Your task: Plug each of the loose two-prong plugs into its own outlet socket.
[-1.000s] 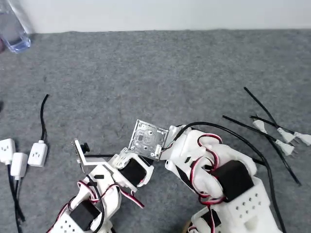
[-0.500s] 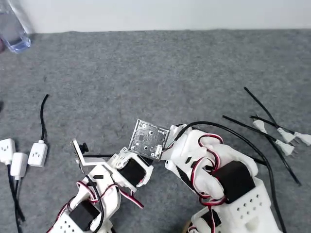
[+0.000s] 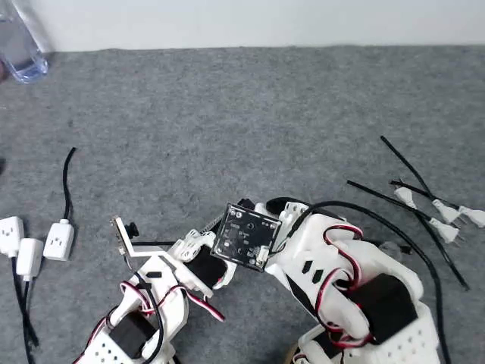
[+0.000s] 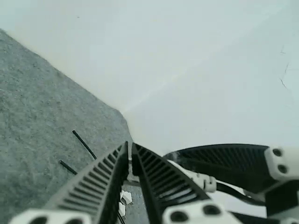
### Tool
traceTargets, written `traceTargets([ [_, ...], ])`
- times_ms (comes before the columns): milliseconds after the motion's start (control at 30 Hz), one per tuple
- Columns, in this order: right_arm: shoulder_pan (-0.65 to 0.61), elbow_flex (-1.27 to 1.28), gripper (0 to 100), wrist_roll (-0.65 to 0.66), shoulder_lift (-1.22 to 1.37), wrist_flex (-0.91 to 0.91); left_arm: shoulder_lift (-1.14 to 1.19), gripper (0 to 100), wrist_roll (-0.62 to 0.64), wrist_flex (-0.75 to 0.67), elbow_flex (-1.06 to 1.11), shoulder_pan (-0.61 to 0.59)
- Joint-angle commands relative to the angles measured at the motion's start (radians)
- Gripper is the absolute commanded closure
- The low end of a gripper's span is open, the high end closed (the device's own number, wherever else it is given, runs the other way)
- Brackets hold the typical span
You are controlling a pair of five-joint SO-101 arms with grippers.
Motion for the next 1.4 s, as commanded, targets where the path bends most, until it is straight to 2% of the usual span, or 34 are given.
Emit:
traceTargets([
  [0,-0.012,-0.077,99.1,-0.011,-0.016,0.002,-0.005,98,0.005,0.014,-0.007,0.008],
  [167,0.001,-0.071,99.1,-0.009,-0.015,0.005,-0.005,98,0.003,0.014,-0.007,0.006],
  [333,0.107,-0.058,99.1,-0.008,0.022,0.004,-0.006,98,0.002,0.014,-0.007,0.0],
  [400,0.127,-0.06,99.1,-0.009,0.064,0.004,-0.006,98,0.002,0.014,-0.007,-0.037],
  [633,0.145,-0.144,99.1,-0.002,0.171,0.061,-0.003,98,0.002,0.015,-0.007,-0.373],
  [733,0.142,-0.222,99.1,0.02,0.226,0.111,-0.006,98,-0.041,0.118,-0.007,-0.509],
  [833,0.143,-0.298,99.1,0.055,0.312,0.165,-0.006,98,-0.213,0.298,-0.005,-0.609],
  [933,0.145,-0.361,99.1,0.1,0.412,0.205,-0.006,98,-0.47,0.445,-0.005,-0.677],
  [1000,0.147,-0.391,99.1,0.135,0.473,0.225,-0.006,98,-0.631,0.508,-0.005,-0.721],
  [1133,0.174,-0.425,99.1,0.213,0.572,0.22,-0.006,98,-0.852,0.628,-0.005,-0.836],
  [1367,0.177,-0.428,99.1,0.393,0.746,0.182,-0.006,98,-1.338,0.804,-0.005,-1.01],
])
